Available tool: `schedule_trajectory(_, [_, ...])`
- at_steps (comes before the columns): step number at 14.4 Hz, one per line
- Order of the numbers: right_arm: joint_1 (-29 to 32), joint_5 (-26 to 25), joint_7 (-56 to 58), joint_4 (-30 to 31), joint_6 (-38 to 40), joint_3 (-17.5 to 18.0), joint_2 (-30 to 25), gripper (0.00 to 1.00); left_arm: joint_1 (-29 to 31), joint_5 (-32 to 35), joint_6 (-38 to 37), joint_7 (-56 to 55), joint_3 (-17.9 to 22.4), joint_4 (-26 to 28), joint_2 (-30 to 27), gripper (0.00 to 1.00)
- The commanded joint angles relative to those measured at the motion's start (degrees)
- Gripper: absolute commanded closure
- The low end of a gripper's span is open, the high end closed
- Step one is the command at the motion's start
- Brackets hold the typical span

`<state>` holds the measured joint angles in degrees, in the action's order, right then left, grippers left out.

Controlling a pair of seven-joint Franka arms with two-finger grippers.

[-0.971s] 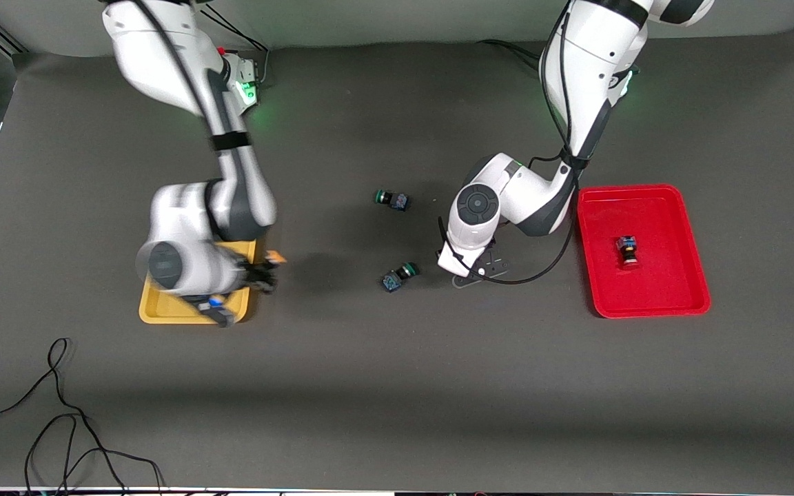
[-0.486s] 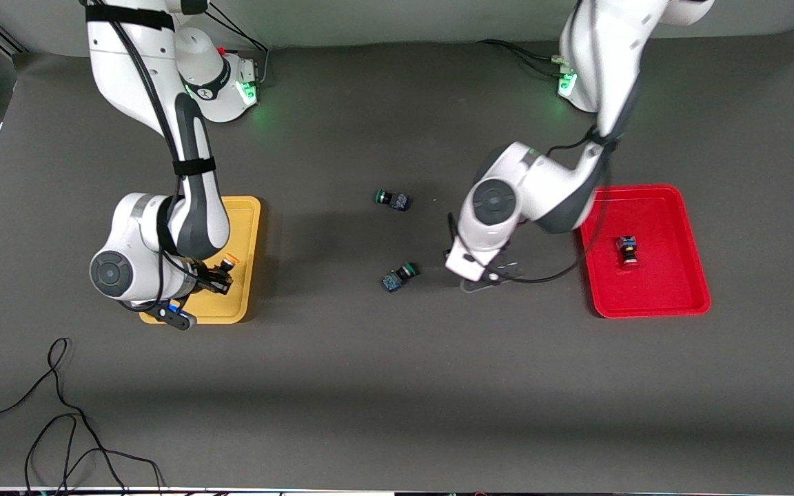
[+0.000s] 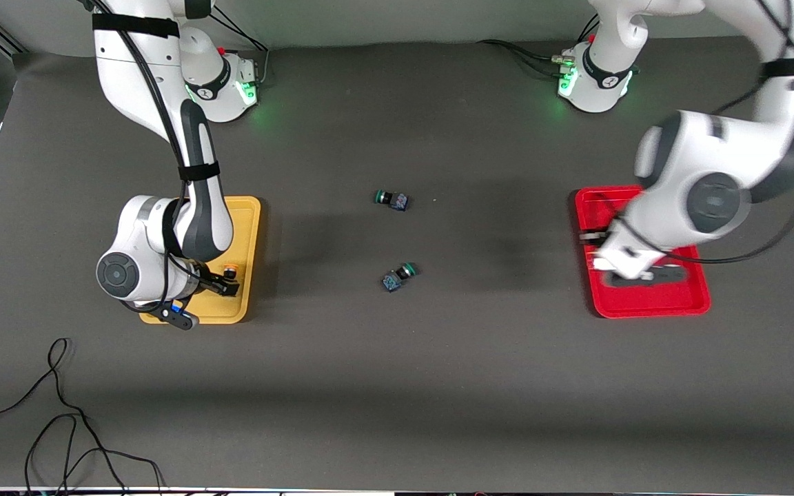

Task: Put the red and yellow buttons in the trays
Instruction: 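Lower the buttons into the yellow and red trays with both grippers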

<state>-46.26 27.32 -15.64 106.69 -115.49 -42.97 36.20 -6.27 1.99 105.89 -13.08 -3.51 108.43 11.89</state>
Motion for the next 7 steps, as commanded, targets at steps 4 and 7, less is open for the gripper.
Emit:
schedule_trajectory(4, [-1.0, 1.0, 1.5, -0.2, 3.3, -1.7, -5.9, 0.00, 13.5, 8.8, 21.3, 14.4, -0.8, 15.9, 0.3, 0.92])
schedule_trajectory(7, [-1.1, -0.6, 1.8, -1.7, 7.6, -3.7, -12.1, 0.00, 17.6, 13.0, 30.4, 14.9, -0.8, 19.5, 4.6, 0.90])
